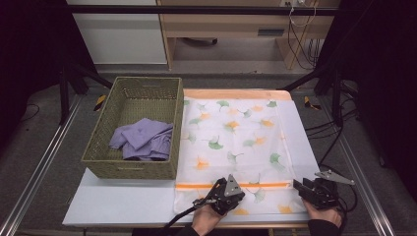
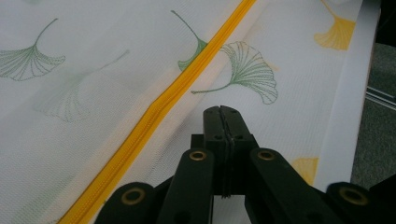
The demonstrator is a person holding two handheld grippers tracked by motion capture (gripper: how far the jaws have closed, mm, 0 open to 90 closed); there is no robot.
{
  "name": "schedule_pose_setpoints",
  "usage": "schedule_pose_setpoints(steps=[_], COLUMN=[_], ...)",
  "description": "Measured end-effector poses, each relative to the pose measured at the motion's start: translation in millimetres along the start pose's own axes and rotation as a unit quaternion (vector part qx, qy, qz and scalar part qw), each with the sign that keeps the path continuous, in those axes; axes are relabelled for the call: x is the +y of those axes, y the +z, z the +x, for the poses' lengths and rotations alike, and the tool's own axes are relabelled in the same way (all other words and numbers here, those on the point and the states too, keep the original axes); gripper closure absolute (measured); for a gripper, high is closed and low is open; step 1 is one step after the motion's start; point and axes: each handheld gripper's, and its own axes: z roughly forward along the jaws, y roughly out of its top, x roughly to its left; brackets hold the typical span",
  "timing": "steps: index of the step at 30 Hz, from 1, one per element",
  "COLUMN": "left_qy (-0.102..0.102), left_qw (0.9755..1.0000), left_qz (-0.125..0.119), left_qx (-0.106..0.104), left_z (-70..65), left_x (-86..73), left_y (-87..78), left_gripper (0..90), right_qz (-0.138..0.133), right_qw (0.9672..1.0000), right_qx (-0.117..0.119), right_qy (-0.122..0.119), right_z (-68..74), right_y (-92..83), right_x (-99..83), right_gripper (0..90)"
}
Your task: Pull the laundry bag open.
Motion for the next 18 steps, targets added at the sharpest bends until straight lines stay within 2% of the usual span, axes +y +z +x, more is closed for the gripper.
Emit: schedule_pose_setpoints(steps=[2, 3, 7, 9, 11, 14, 18], left_qy=[-0.001, -0.002, -0.001, -0.006, -0.004, 0.001, -0.008], left_qw=[1.0000, 1.0000, 1.0000, 1.0000, 1.0000, 1.0000, 1.0000], left_qz=[-0.003, -0.003, -0.003, -0.004, -0.004, -0.002, -0.005], left_qx=[0.000, -0.001, 0.002, -0.002, 0.002, 0.005, -0.001], left_z=[0.4, 0.8, 0.6, 1.1, 0.7, 0.4, 1.6], left_x=[-1.1, -1.1, -1.3, -1.6, -1.7, -1.8, -1.9], left_y=[0.2, 0.3, 0.5, 0.7, 0.7, 0.5, 0.9], left_gripper=[88.8, 88.8, 88.8, 88.8, 88.8, 88.8, 88.8], right_qz=[0.008, 0.007, 0.012, 0.016, 0.021, 0.025, 0.017], right_qw=[1.0000, 0.9999, 0.9999, 0.9998, 0.9993, 0.9989, 0.9994], right_qx=[0.002, 0.003, 0.004, 0.001, -0.002, 0.002, 0.013], right_qy=[0.003, 0.010, 0.007, 0.013, 0.031, 0.040, 0.028], right_z=[-0.7, 0.2, 3.1, 5.3, 5.8, 4.3, 2.7], right_y=[0.4, 0.1, 0.8, 1.3, 1.1, 1.0, -2.5], right_x=[-2.0, -3.3, -3.5, -2.9, -1.3, -0.4, 1.5], right_gripper=[58.3, 60.7, 70.5, 72.7, 76.6, 81.4, 85.3])
